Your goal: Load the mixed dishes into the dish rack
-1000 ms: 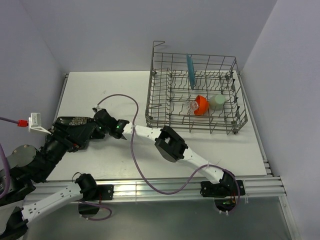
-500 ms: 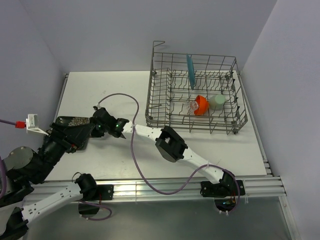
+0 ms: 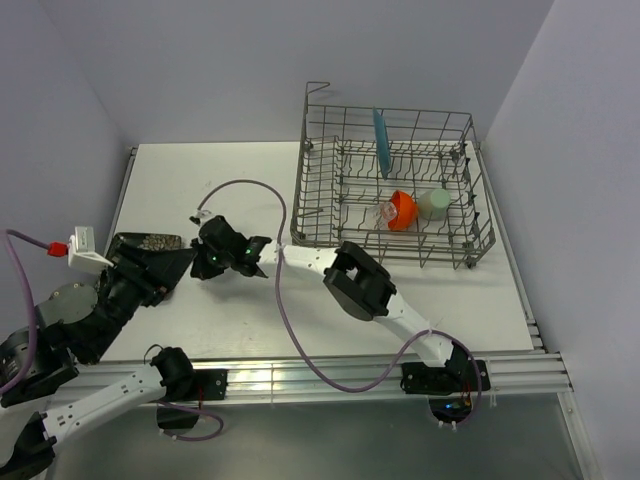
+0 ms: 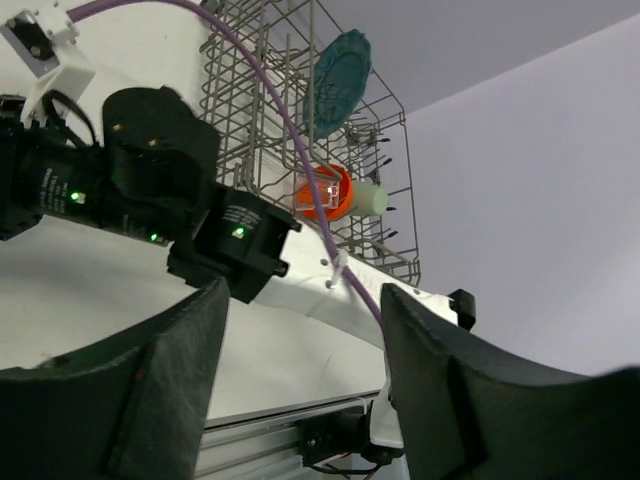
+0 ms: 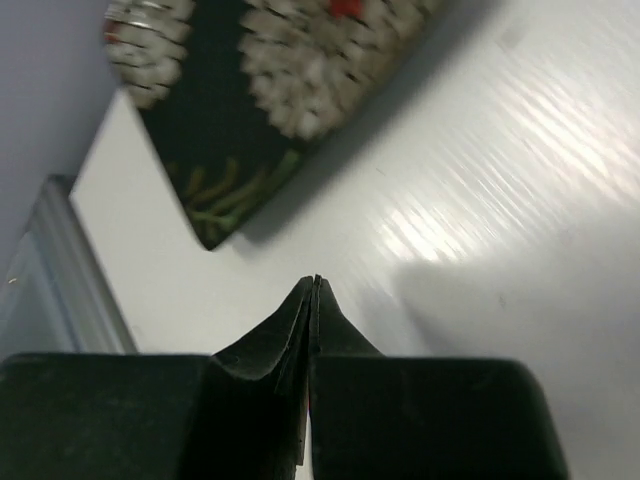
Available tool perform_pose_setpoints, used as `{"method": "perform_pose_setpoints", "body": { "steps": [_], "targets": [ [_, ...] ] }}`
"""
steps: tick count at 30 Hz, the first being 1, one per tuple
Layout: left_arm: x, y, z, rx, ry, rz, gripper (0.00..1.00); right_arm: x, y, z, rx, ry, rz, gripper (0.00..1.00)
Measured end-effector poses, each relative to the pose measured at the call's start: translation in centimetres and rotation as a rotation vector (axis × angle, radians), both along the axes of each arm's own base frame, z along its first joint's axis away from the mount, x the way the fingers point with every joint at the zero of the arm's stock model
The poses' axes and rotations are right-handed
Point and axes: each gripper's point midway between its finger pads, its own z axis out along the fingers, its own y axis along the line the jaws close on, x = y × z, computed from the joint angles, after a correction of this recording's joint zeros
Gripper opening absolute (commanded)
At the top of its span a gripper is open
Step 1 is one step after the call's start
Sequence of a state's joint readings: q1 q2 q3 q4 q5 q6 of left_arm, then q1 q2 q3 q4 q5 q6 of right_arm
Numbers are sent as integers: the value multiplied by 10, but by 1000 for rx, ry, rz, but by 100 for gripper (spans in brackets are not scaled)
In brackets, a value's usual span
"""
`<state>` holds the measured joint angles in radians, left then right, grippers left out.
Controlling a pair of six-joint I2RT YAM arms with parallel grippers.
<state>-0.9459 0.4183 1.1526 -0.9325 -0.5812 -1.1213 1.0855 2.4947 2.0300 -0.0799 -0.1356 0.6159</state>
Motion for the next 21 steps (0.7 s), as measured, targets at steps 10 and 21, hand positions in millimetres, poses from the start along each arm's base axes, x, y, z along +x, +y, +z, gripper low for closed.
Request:
{"method": "perform_pose_setpoints", "body": {
  "steps": [10, 21],
  "targets": [
    [10, 5, -18, -9, 52, 87, 59, -6, -9, 47, 94, -111, 155, 0],
    [78, -21, -6, 325, 107, 294, 81, -68, -120, 71, 77, -133, 81, 0]
  ]
}}
